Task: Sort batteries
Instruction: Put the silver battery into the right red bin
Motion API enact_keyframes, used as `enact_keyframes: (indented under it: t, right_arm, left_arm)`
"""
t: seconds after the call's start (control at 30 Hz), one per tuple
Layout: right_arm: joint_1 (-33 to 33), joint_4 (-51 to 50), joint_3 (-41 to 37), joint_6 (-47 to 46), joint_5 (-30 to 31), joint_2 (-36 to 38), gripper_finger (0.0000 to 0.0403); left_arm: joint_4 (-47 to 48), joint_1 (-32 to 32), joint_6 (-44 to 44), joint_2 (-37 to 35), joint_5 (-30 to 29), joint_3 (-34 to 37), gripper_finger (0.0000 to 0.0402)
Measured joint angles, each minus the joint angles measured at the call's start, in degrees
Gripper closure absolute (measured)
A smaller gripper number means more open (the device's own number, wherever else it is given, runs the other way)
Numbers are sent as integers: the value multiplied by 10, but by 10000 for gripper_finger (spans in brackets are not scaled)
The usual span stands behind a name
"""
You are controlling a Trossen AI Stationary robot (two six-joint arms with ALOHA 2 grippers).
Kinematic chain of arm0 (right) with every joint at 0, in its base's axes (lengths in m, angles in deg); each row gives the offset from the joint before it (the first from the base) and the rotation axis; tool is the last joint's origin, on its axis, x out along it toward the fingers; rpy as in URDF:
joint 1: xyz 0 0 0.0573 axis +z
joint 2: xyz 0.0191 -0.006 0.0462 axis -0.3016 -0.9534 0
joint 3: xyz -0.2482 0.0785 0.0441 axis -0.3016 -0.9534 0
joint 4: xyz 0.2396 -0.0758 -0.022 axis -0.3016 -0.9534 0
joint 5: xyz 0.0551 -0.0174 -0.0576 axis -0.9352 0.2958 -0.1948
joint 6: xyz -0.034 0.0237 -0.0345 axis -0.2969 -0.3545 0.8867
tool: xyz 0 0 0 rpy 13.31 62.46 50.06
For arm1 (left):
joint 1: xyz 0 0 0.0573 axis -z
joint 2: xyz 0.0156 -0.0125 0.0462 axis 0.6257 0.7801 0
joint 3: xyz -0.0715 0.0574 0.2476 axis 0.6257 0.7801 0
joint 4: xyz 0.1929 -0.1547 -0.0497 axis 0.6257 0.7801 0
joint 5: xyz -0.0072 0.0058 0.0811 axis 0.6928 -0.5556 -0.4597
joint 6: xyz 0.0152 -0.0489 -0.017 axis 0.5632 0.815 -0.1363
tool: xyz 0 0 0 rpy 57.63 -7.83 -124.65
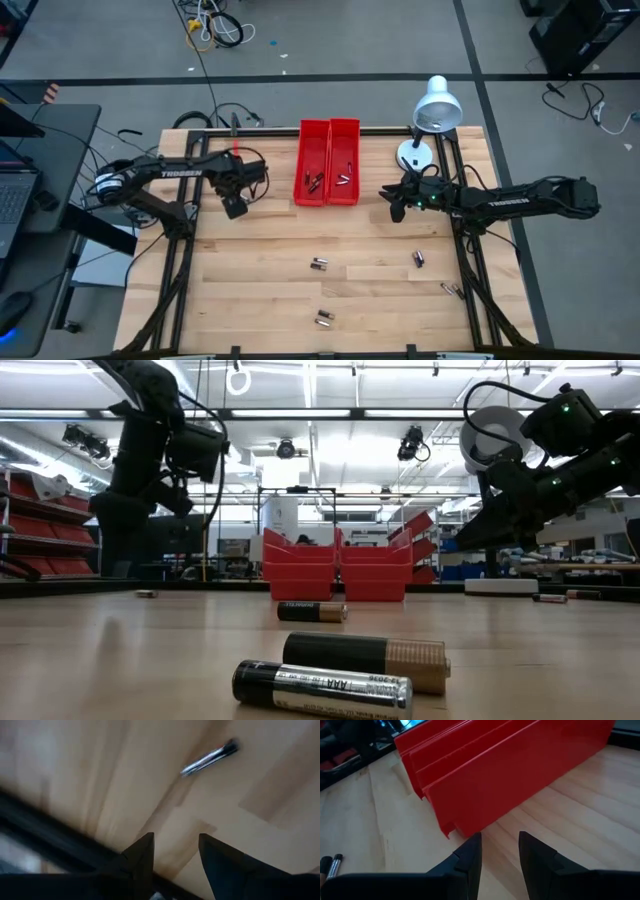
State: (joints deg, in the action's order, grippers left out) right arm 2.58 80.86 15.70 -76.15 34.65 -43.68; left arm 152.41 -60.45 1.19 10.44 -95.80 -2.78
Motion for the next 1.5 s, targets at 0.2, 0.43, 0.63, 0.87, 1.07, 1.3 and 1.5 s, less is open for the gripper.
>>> enact_keyframes:
  t: [0.2,0.43,0.63,0.87,1.07,1.3,1.5]
  right_arm:
    - [0,0,0,-8,0,0,286]
    - [2,-2,0,-12,-2,0,286]
    - [8,-9,0,-11,-3,0,286]
    - [8,-12,0,-10,-2,0,286]
    - [8,-16,0,-9,-2,0,286]
    - [8,-14,0,-8,-2,0,286]
    - [8,-15,0,-8,-2,0,286]
  left_arm:
    - [-61,28,-67,12,-26,36,230]
    - [-100,30,-96,33,16,38,230]
    - [-101,38,-117,67,69,39,230]
    - [-97,38,-114,127,63,35,230]
    - [-94,46,-100,144,61,28,230]
    - [-92,47,-5,146,63,12,239]
    - [-97,46,1,146,60,16,240]
